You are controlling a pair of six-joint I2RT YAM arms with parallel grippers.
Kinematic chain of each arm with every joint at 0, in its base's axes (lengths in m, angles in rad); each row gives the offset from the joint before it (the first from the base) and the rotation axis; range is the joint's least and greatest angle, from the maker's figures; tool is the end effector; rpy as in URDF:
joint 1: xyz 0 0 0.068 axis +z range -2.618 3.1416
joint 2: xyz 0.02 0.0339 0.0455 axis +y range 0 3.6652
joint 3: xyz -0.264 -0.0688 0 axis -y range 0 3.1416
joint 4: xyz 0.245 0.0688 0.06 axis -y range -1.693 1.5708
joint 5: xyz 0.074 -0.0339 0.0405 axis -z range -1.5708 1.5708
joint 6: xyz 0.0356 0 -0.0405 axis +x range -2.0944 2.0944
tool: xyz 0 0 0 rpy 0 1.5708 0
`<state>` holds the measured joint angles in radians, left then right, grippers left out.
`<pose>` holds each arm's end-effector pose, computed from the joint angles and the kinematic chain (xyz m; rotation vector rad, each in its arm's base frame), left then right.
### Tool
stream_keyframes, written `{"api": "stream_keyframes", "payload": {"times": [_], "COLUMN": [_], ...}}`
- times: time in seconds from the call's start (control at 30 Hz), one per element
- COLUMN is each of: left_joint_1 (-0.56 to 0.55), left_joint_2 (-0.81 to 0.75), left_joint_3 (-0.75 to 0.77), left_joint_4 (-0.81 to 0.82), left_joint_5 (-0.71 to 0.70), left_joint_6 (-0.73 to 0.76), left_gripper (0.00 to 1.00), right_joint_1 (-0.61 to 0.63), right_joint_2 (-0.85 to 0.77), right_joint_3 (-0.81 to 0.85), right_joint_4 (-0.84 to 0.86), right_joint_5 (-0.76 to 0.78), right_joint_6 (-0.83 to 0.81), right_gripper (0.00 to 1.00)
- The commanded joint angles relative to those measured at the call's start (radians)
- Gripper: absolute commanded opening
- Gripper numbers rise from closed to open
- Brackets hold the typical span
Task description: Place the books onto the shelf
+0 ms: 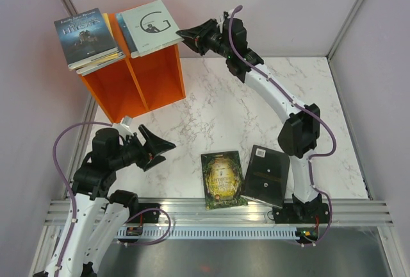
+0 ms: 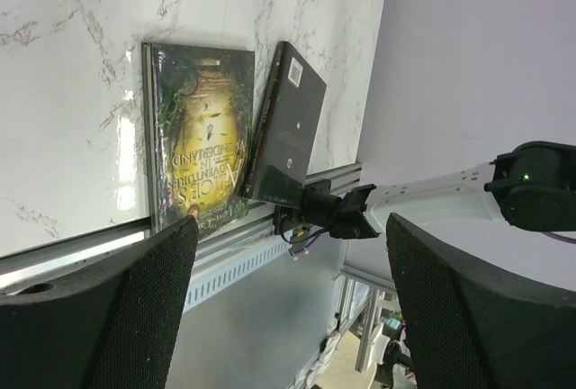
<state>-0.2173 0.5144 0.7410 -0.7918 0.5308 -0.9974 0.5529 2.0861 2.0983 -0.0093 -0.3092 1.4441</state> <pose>0.0975 -0.0400 0.3008 -0.5569 2.2593 -1.2360 0.4217 0.2730 0.4065 0.5404 1.8071 1.7284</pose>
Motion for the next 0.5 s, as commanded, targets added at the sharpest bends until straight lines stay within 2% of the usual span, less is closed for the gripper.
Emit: {"api": "stream_keyframes", "payload": {"times": [0.0, 0.17, 0.27, 0.3, 0.33, 0.4, 0.43, 0.47], "left_joint_1": [0.004, 0.004, 0.004, 0.006, 0.004, 0.004, 0.004, 0.004], "left_joint_2": [0.009, -0.005, -0.016, -0.016, -0.014, -0.011, -0.007, -0.004], "left_joint_3": [0.029, 0.026, 0.021, 0.021, 0.020, 0.021, 0.021, 0.020], "left_joint_4": [0.006, 0.003, 0.000, -0.001, -0.001, 0.000, -0.001, -0.001], "left_joint_5": [-0.008, -0.008, -0.012, -0.012, -0.012, -0.015, -0.014, -0.017], "left_joint_6": [0.013, 0.011, 0.011, 0.011, 0.011, 0.011, 0.011, 0.013], "left_gripper": [0.87, 0.87, 0.87, 0.87, 0.87, 0.87, 0.87, 0.87], "right_joint_1": [0.027, 0.031, 0.032, 0.033, 0.035, 0.035, 0.035, 0.030], "right_joint_2": [0.061, 0.103, 0.115, 0.118, 0.123, 0.120, 0.115, 0.109], "right_joint_3": [0.140, 0.180, 0.192, 0.195, 0.197, 0.190, 0.180, 0.171], "right_joint_4": [0.028, 0.017, 0.017, 0.017, 0.017, 0.017, 0.015, 0.012], "right_joint_5": [0.012, 0.039, 0.035, 0.032, 0.028, 0.022, 0.019, 0.015], "right_joint_6": [0.016, 0.019, 0.015, 0.016, 0.013, 0.007, 0.001, -0.013], "right_gripper": [0.08, 0.07, 0.16, 0.23, 0.41, 0.59, 0.72, 0.77]}}
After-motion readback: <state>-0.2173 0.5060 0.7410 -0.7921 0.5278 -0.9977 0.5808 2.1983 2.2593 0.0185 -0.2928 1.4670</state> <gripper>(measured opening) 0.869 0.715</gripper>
